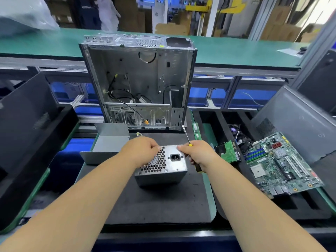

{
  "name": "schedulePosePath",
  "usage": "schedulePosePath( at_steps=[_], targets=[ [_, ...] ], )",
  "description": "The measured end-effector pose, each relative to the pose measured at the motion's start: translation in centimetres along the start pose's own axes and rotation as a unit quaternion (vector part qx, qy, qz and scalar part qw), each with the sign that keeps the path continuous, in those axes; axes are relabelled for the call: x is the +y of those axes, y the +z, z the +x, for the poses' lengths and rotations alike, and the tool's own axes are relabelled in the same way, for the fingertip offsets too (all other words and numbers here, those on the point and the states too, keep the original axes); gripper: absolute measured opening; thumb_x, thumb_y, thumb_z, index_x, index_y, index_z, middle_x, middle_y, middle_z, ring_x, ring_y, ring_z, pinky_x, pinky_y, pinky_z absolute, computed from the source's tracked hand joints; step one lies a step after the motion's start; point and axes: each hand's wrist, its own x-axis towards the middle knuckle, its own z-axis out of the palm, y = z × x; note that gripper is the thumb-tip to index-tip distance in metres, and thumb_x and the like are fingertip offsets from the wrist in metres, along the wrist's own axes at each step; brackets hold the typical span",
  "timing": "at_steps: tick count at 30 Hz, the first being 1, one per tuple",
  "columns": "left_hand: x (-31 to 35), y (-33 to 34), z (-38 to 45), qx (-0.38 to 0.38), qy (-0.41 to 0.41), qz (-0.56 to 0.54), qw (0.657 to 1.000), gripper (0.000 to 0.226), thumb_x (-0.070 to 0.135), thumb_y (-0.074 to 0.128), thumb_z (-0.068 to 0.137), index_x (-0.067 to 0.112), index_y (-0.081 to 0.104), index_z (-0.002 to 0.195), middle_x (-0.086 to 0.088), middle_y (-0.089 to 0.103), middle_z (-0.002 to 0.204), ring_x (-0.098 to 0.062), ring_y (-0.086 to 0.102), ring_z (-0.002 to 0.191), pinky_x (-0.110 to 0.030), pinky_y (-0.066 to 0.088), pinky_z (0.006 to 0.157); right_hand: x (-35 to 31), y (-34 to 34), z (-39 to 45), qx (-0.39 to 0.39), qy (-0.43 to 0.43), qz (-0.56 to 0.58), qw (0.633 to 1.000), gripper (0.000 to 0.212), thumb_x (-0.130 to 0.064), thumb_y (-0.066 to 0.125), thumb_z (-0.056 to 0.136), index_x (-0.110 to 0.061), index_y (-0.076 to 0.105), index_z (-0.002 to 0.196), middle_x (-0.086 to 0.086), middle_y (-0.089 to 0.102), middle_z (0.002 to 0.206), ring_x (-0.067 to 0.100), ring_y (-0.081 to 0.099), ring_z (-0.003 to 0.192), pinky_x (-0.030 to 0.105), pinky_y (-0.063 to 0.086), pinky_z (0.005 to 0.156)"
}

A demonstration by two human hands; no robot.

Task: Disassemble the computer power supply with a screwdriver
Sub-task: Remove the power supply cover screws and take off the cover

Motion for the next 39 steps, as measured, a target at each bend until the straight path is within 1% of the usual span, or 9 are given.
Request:
schedulePosePath(
  at_steps=[2, 6, 10, 13, 21, 24, 29, 35, 39],
  targets=[
    [1.1, 0.4, 0.4, 0.046, 0.043, 0.072, 0.995, 0.029, 0.036, 0.046, 0.100, 0.034, 0.064, 0.123, 0.009, 0.066, 0.124, -0.017, 0.059, 0.112, -0.034, 0.046, 0.098, -0.3, 0.3, 0.3, 0.011, 0.001, -0.001, 1.000, 0.030, -0.030, 0.073, 0.088, -0.014, 0.056, 0.070, -0.006, 0.052, 0.046, 0.010, 0.042, 0.041, 0.020, 0.036, 0.043],
    [2.7, 2.5, 0.2, 0.047, 0.150, -0.009, 0.988, 0.050, 0.038, 0.053, 0.096, 0.027, 0.045, 0.144, 0.004, 0.048, 0.146, -0.020, 0.041, 0.135, -0.037, 0.030, 0.112, -0.8, -0.1, 0.3, 0.005, 0.022, 0.021, 1.000, 0.010, -0.008, 0.056, 0.090, -0.010, 0.047, 0.093, 0.008, 0.049, 0.071, 0.019, 0.045, 0.061, 0.032, 0.039, 0.062],
    [2.4, 3.5, 0.1, 0.081, 0.243, -0.002, 0.967, 0.059, 0.058, 0.064, 0.082, 0.031, 0.050, 0.133, 0.013, 0.052, 0.134, -0.012, 0.043, 0.128, -0.035, 0.029, 0.110, -1.0, -2.2, -0.5, 0.053, 0.011, -0.119, 0.991, 0.043, -0.002, 0.050, 0.089, -0.018, 0.048, 0.129, 0.012, 0.060, 0.098, 0.020, 0.062, 0.074, 0.033, 0.046, 0.066],
    [2.2, 3.1, 0.6, 0.081, 0.262, -0.036, 0.961, 0.039, 0.050, 0.072, 0.077, 0.032, 0.061, 0.111, 0.016, 0.057, 0.120, -0.010, 0.051, 0.118, -0.036, 0.037, 0.104, -1.4, -3.8, -1.7, 0.097, -0.057, -0.171, 0.979, 0.051, -0.004, 0.061, 0.086, -0.020, 0.054, 0.134, -0.001, 0.061, 0.102, 0.023, 0.068, 0.084, 0.037, 0.055, 0.067],
    [3.0, 2.7, 1.2, 0.029, 0.103, -0.152, 0.983, 0.019, 0.039, 0.078, 0.068, 0.043, 0.065, 0.083, 0.024, 0.059, 0.107, -0.007, 0.056, 0.104, -0.027, 0.043, 0.088, -3.2, -5.0, -5.3, 0.218, -0.205, -0.107, 0.948, 0.016, -0.016, 0.072, 0.078, -0.029, 0.063, 0.078, -0.013, 0.067, 0.079, 0.010, 0.063, 0.072, 0.034, 0.054, 0.063],
    [3.2, 3.0, 0.9, 0.048, 0.105, -0.141, 0.983, 0.020, 0.038, 0.075, 0.068, 0.044, 0.061, 0.079, 0.023, 0.059, 0.104, -0.006, 0.056, 0.102, -0.027, 0.042, 0.087, -3.9, -5.1, -6.1, 0.233, -0.246, -0.095, 0.936, 0.022, -0.016, 0.076, 0.076, -0.034, 0.065, 0.080, -0.020, 0.065, 0.077, 0.000, 0.059, 0.067, 0.020, 0.048, 0.059],
    [2.9, 3.1, 0.5, 0.057, 0.131, -0.147, 0.979, 0.020, 0.035, 0.074, 0.071, 0.039, 0.060, 0.084, 0.022, 0.060, 0.102, -0.005, 0.057, 0.106, -0.029, 0.044, 0.092, -4.3, -4.5, -6.9, 0.228, -0.299, -0.084, 0.923, 0.016, -0.026, 0.073, 0.085, -0.031, 0.059, 0.088, -0.008, 0.067, 0.083, 0.014, 0.066, 0.081, 0.041, 0.057, 0.076],
    [3.2, 2.7, 0.1, 0.068, 0.171, -0.149, 0.972, 0.016, 0.030, 0.075, 0.074, 0.037, 0.070, 0.088, 0.019, 0.061, 0.108, -0.006, 0.054, 0.109, -0.032, 0.040, 0.100, -4.5, -3.0, -7.1, 0.208, -0.335, -0.106, 0.913, 0.017, -0.021, 0.066, 0.092, -0.028, 0.051, 0.088, -0.012, 0.065, 0.082, 0.008, 0.066, 0.074, 0.033, 0.054, 0.068],
    [3.2, 2.5, 0.0, 0.061, 0.171, -0.147, 0.972, 0.013, 0.030, 0.075, 0.075, 0.037, 0.071, 0.086, 0.019, 0.060, 0.110, -0.008, 0.054, 0.110, -0.037, 0.040, 0.103, -4.4, -2.3, -6.8, 0.183, -0.315, -0.106, 0.925, 0.014, -0.020, 0.066, 0.093, -0.024, 0.052, 0.090, -0.004, 0.066, 0.082, 0.015, 0.069, 0.080, 0.047, 0.057, 0.078]
  ],
)
